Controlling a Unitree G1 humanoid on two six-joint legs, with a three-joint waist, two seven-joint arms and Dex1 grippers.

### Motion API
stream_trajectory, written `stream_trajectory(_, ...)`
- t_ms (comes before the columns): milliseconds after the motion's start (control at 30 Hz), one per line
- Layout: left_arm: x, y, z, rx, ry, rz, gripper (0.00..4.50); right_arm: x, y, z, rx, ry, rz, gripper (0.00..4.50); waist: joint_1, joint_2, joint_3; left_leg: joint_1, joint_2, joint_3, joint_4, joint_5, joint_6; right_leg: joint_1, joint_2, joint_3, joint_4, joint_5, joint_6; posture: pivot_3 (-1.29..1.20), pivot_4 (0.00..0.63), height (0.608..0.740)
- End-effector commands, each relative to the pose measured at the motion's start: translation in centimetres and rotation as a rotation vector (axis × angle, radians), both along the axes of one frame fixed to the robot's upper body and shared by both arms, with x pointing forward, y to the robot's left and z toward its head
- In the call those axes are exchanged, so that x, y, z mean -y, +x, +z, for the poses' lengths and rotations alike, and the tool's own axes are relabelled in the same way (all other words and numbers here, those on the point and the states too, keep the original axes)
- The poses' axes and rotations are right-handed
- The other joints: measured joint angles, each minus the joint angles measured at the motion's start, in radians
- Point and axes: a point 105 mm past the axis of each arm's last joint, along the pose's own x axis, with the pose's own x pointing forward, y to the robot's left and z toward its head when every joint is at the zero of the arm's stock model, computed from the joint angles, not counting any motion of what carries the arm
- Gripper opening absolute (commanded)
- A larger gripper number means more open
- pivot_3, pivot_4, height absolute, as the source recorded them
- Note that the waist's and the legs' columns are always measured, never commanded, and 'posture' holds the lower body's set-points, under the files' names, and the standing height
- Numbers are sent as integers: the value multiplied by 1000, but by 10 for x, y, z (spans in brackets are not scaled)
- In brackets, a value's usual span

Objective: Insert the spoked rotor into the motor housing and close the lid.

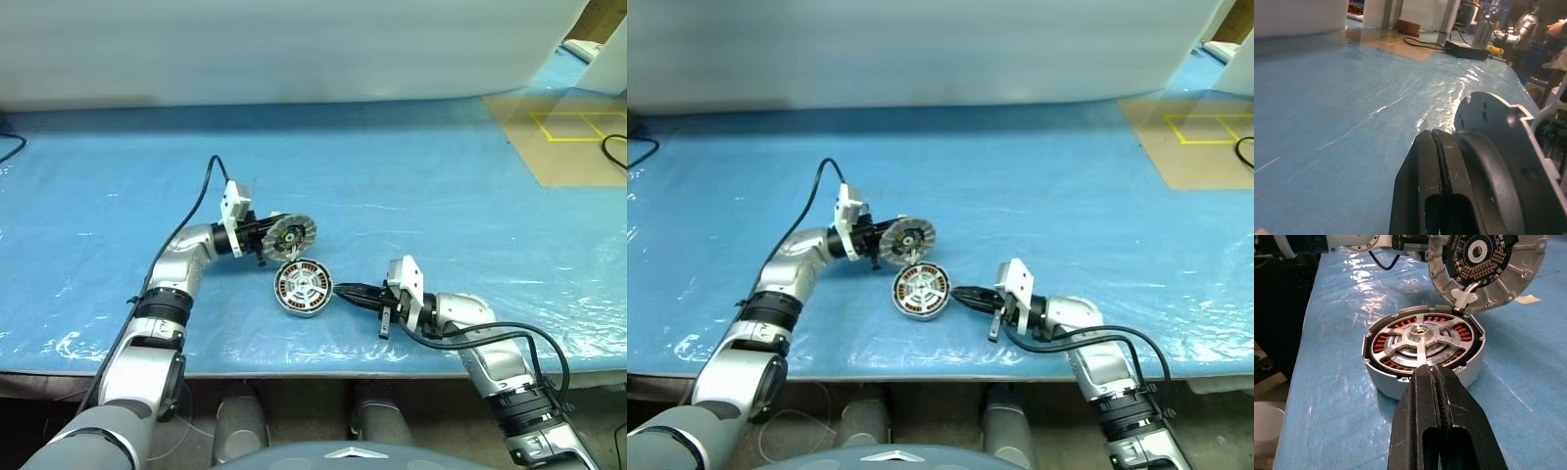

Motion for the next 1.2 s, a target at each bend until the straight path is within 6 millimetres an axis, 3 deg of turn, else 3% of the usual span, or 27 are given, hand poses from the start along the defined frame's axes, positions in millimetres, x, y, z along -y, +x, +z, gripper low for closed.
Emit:
stream_trajectory(33, 13, -8, 8, 30, 4, -82, 0, 1, 0, 21, 64, 58, 5, 21, 0, 0, 0, 0, 0, 0, 0, 0, 0, 0, 0, 0, 0, 0, 0, 0, 150, 740)
stream_trajectory(267, 23, -21, 5, 20, 30, -165, 0, 9, 0, 30, 84, 65, -2, 21, 0, -1, 0, 0, 0, 0, 0, -1, 2, 0, 0, 0, 0, 0, 0, 0, 150, 740)
stream_trajectory(600, 18, -46, -23, 3, 216, -294, 0, 14, 3, 30, 96, 44, -16, 21, -1, 0, 0, 1, 0, 0, -1, -1, 2, 0, 0, 0, -1, 0, 0, 0, 150, 740)
stream_trajectory(967, 22, -62, -45, 13, 306, -334, 0, 8, 5, 33, 115, 39, -3, 21, -1, 0, 0, 1, 0, 0, -2, -1, 2, 1, 0, 0, -1, 0, 0, 0, 150, 740)
stream_trajectory(1200, 10, -58, -47, 27, 343, -288, 0, 2, 6, 35, 114, 38, 5, 21, -3, 0, 0, 2, 0, 1, -4, -1, 2, 3, 0, 0, -1, 0, 0, 0, 150, 740)
